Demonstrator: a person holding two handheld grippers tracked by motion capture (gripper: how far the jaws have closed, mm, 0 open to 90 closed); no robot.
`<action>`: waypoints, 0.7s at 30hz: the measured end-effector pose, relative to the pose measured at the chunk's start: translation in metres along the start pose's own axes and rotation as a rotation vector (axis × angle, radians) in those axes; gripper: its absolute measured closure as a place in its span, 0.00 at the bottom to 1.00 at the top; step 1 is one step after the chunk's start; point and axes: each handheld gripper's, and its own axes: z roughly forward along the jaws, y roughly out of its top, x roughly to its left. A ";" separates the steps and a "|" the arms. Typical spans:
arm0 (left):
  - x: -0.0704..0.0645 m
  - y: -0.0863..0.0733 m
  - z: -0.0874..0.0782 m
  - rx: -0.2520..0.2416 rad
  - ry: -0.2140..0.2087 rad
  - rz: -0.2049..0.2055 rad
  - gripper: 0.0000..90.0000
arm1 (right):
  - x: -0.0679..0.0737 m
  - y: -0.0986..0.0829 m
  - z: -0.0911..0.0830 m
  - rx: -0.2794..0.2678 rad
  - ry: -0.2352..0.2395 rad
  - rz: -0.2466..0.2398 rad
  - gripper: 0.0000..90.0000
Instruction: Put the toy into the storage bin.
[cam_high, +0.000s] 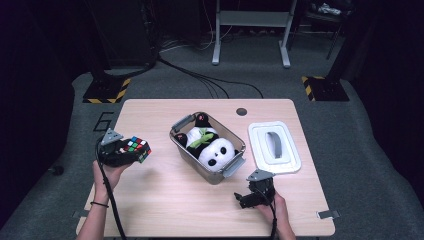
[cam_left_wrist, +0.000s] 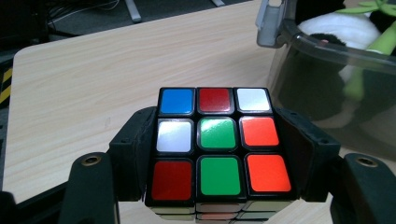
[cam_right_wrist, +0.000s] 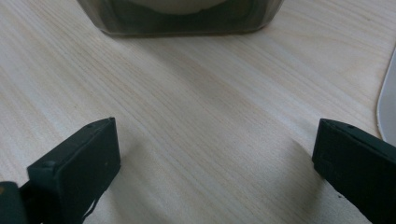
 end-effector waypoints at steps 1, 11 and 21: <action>-0.001 0.002 -0.001 -0.001 -0.005 0.005 0.38 | 0.000 0.000 0.000 0.000 0.000 0.000 0.00; -0.009 0.019 -0.004 -0.017 -0.026 0.033 0.38 | 0.000 0.000 0.000 0.002 0.000 -0.007 0.00; -0.017 0.037 -0.008 -0.020 -0.041 0.062 0.38 | 0.000 0.000 0.000 0.001 0.001 -0.007 0.00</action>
